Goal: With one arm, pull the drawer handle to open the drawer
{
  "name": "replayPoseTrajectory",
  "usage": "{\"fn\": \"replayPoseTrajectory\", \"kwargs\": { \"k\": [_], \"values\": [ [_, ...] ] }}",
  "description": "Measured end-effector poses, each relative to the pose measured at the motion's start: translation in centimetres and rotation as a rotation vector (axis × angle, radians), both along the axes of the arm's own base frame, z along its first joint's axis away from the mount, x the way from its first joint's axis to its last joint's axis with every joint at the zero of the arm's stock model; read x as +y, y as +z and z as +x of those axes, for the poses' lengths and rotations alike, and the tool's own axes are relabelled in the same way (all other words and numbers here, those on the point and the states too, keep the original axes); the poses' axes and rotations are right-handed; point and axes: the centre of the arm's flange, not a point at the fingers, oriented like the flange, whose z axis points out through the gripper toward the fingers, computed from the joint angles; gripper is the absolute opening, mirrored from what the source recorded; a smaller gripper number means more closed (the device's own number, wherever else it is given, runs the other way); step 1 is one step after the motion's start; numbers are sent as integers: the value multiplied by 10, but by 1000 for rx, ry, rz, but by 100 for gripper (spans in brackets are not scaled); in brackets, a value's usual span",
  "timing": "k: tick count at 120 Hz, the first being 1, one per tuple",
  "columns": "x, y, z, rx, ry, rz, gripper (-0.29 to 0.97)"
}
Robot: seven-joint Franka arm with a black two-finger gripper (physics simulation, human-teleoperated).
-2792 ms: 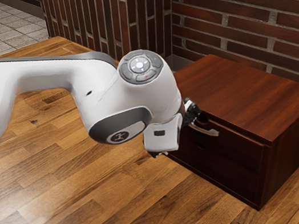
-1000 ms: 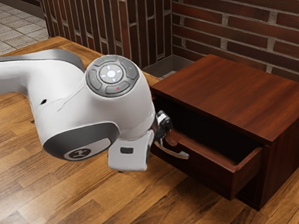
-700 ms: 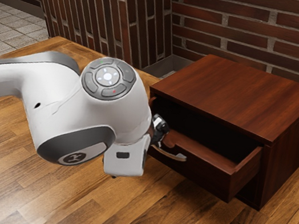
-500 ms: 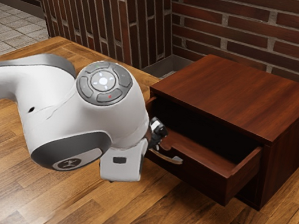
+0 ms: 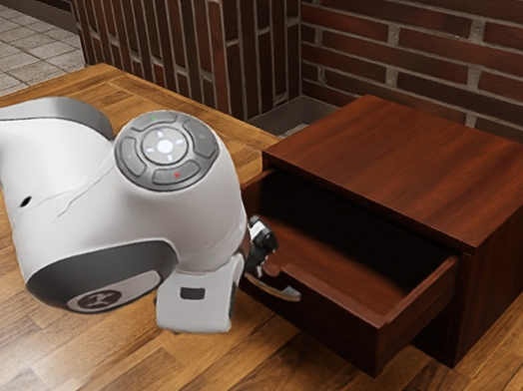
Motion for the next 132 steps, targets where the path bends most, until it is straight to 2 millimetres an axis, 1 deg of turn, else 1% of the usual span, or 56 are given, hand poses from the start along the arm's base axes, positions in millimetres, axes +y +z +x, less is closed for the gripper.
{"fn": "replayPoseTrajectory", "kwargs": {
  "k": [15, 26, 32, 54, 66, 80, 91, 96, 108, 119, 128, 132],
  "values": [
    [2, 0, -6, 30, 17, 4, 68],
    [-4, 2, -10, 42, 14, 11, 68],
    [-7, 7, -12, 38, 12, 13, 68],
    [-18, 37, -16, 10, 6, 18, 68],
    [-18, 58, -15, -8, 20, -3, 68],
    [-19, 96, -15, -46, 52, -49, 68],
    [-13, 122, -12, -61, 110, -91, 68],
    [-10, 131, -9, -59, 142, -109, 68],
    [-6, 135, 1, -35, 227, -145, 68],
    [-1, 131, 19, -5, 320, -180, 68],
    [2, 129, 22, 4, 400, -198, 68],
    [2, 131, 23, 2, 434, -207, 68]
  ]
}}
